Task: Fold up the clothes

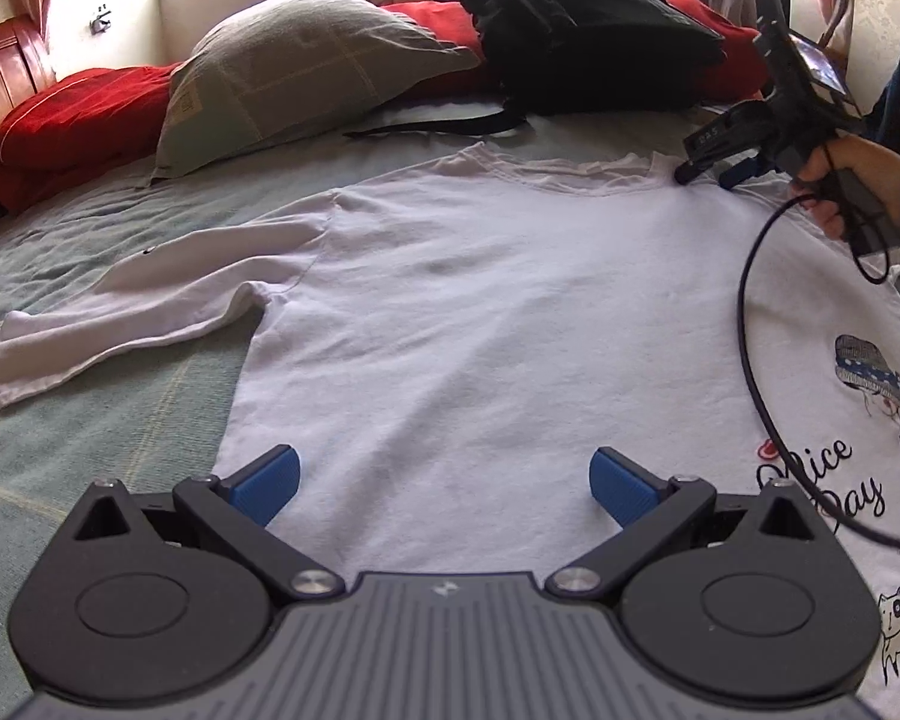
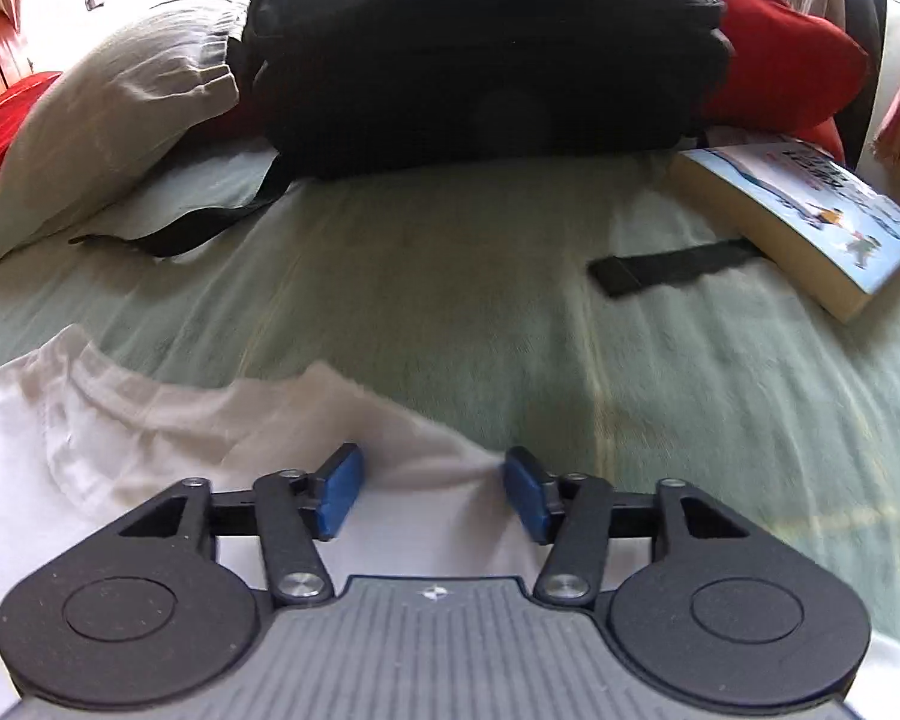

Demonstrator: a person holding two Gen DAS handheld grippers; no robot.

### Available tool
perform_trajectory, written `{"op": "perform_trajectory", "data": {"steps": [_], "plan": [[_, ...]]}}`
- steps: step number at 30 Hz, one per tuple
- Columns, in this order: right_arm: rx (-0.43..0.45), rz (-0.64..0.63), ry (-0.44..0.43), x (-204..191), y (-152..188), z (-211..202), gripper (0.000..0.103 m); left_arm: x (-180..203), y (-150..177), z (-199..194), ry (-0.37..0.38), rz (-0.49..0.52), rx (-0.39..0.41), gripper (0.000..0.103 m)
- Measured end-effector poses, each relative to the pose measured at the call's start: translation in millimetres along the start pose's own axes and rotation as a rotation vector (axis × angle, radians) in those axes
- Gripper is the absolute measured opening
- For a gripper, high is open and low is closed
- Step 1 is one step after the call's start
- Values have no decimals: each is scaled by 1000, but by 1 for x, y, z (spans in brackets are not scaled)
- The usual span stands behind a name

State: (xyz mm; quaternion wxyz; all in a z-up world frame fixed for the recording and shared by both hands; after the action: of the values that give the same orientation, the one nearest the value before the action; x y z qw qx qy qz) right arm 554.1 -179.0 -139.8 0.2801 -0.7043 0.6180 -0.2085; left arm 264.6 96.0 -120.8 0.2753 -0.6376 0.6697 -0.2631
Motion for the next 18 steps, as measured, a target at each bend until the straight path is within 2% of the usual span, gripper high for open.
{"op": "perform_trajectory", "data": {"steps": [2,5,6,7,8,9,11,13,16,18], "plan": [[4,-26,12,-3,-7,4,71,-2,0,-3,2,-2,6,102],[-21,1,11,-3,-15,0,72,-4,1,-8,2,-1,12,102],[-26,21,11,-4,-17,-7,76,-5,2,-9,2,2,13,102],[-30,34,-4,-9,-17,-18,81,-6,2,-9,0,4,11,102],[-46,38,-31,-15,-16,-26,93,-7,3,-9,-4,4,10,102],[-73,26,-66,-25,-11,-32,100,-8,3,-8,-12,6,8,102],[-121,-11,-130,-48,0,-44,100,-9,4,-10,-19,10,9,102],[-170,-60,-147,-69,16,-45,102,-11,5,-12,-22,15,11,102],[-216,-111,-102,-87,33,-23,103,-14,7,-15,-28,24,12,102],[-191,-129,-53,-91,30,-7,103,-16,10,-19,-39,32,9,102]]}}
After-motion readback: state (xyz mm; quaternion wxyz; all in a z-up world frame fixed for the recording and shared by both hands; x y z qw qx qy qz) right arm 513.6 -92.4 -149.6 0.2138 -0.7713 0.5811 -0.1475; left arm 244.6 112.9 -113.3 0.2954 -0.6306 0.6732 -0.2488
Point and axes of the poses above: each gripper's, at about its wrist camera, not at the fingertips, and z roughly the way its jaws point, x to its right, y to its underside, the point moved 7 cm from there along z, roughly the way its jaws point, and after that the axes turned 1 degree about -z, right-handed, at the moved point
